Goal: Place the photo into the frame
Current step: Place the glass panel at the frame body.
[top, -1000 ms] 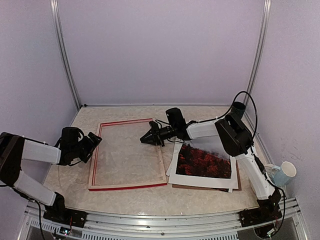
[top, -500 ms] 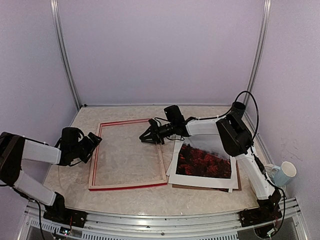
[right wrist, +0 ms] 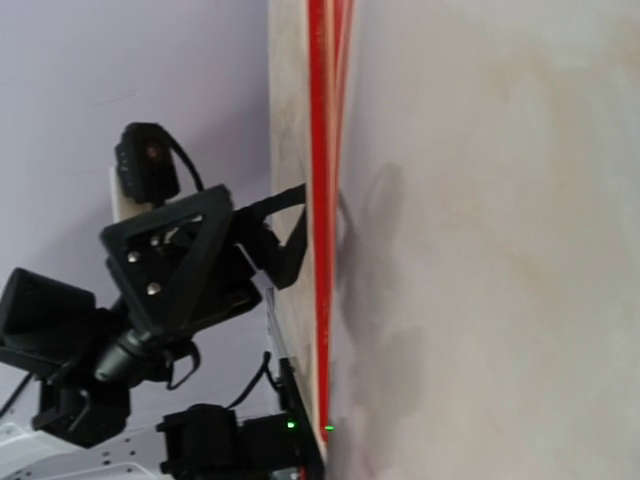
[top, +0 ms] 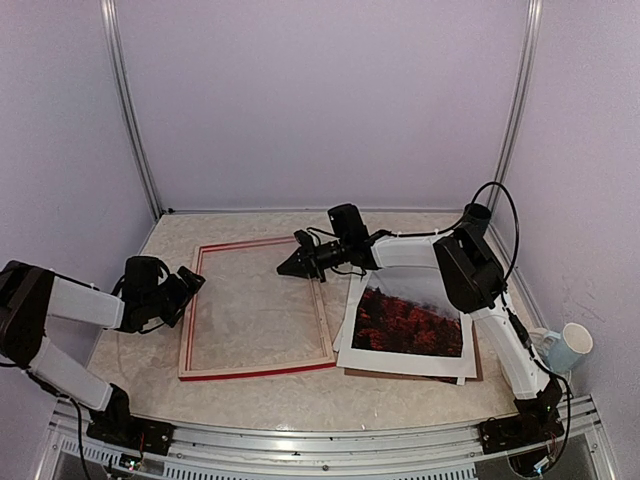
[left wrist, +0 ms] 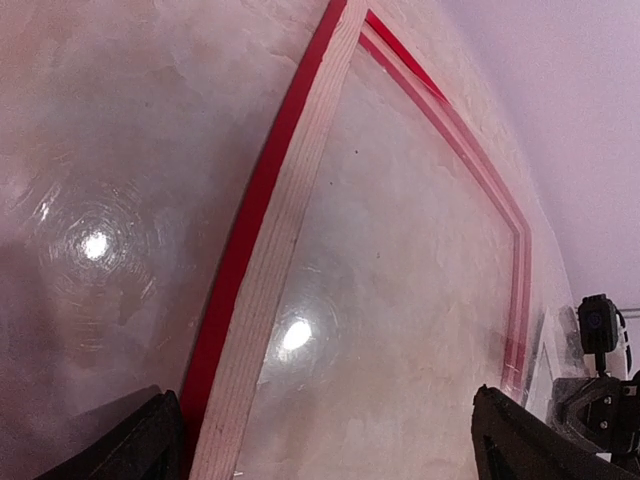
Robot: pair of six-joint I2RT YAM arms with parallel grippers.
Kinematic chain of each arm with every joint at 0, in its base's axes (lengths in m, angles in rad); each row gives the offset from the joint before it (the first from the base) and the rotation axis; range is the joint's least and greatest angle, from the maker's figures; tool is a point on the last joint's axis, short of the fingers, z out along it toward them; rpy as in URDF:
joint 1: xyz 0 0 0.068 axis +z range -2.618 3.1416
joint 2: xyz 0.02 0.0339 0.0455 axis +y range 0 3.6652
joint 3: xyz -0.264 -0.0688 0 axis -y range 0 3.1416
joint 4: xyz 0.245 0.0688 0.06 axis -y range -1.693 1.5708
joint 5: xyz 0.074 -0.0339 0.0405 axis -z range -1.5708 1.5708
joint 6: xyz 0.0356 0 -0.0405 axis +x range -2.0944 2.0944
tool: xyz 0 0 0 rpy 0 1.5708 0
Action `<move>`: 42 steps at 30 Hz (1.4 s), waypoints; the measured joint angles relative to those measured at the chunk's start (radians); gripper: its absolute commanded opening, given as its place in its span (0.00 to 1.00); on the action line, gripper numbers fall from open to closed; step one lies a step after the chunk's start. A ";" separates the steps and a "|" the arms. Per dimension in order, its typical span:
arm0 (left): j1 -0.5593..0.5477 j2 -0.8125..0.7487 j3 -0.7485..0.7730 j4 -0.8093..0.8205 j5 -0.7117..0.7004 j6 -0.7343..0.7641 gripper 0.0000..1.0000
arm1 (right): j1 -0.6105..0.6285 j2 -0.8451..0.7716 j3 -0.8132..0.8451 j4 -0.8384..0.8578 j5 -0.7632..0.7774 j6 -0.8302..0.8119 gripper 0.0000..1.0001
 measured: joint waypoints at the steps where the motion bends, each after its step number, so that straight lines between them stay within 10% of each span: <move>1: 0.000 0.002 0.000 0.001 0.000 0.000 0.99 | 0.000 0.000 0.000 0.009 -0.003 0.010 0.00; 18: -0.005 0.010 -0.010 0.022 0.003 -0.001 0.99 | 0.000 0.000 -0.028 0.120 -0.029 0.087 0.01; 42: -0.006 0.011 -0.019 0.041 0.007 -0.001 0.99 | 0.000 0.016 0.001 -0.003 -0.003 -0.052 0.33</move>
